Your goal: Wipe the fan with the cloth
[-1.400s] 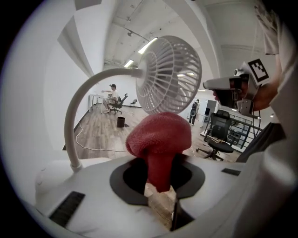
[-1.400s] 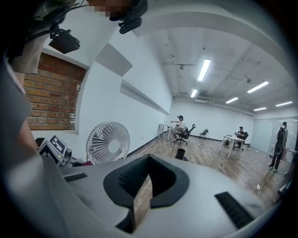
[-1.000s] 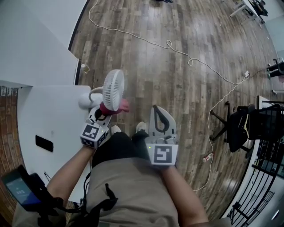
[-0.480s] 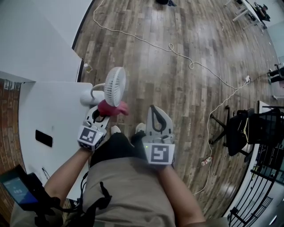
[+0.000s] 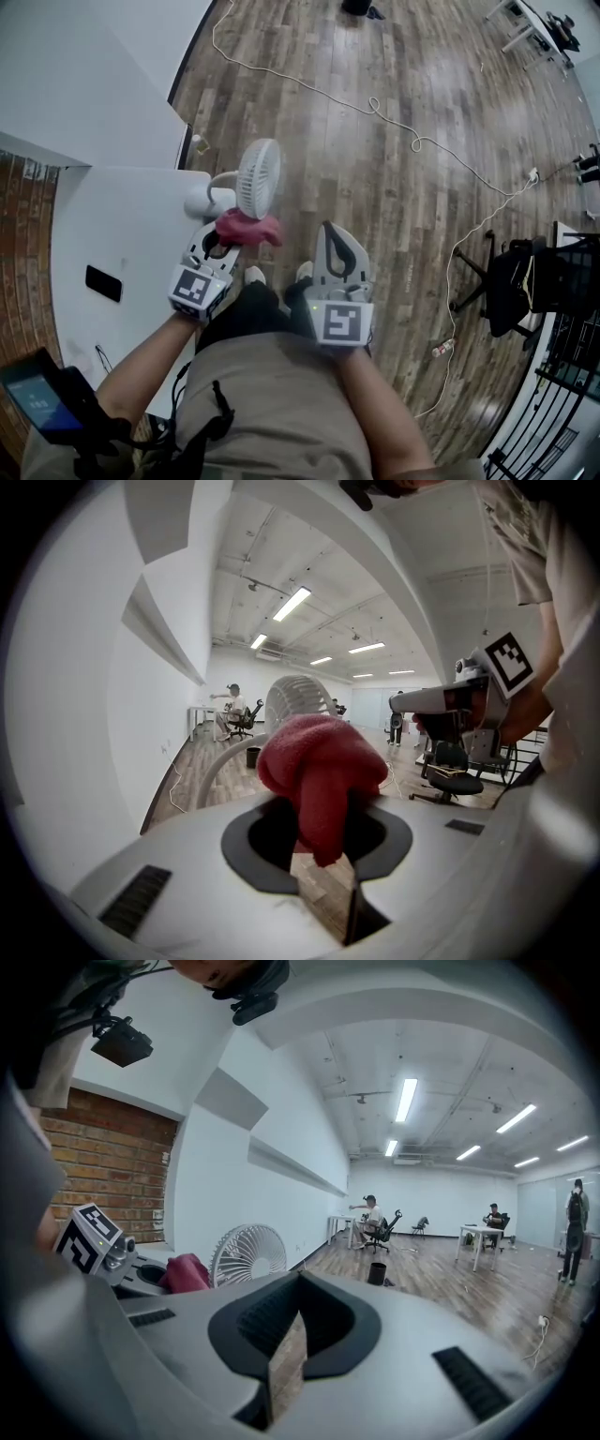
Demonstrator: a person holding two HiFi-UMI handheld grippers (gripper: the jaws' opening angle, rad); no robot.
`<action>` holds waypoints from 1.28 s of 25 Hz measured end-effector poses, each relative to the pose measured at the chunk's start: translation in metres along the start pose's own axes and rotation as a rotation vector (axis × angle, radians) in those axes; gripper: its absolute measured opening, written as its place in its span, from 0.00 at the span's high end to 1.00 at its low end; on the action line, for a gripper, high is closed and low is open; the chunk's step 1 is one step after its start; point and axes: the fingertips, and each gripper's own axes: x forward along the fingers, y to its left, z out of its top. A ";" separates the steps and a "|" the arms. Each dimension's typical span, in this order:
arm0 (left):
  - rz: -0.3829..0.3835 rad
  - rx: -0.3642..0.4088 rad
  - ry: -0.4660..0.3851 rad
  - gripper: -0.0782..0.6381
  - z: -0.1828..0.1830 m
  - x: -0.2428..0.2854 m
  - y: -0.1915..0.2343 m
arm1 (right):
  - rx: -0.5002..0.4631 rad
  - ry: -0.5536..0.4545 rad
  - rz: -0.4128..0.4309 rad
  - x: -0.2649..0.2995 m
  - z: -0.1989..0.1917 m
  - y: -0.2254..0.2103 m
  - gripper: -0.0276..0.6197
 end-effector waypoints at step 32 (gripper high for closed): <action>0.063 0.071 -0.124 0.77 0.077 -0.021 0.032 | 0.077 -0.021 0.004 0.017 0.001 0.011 0.96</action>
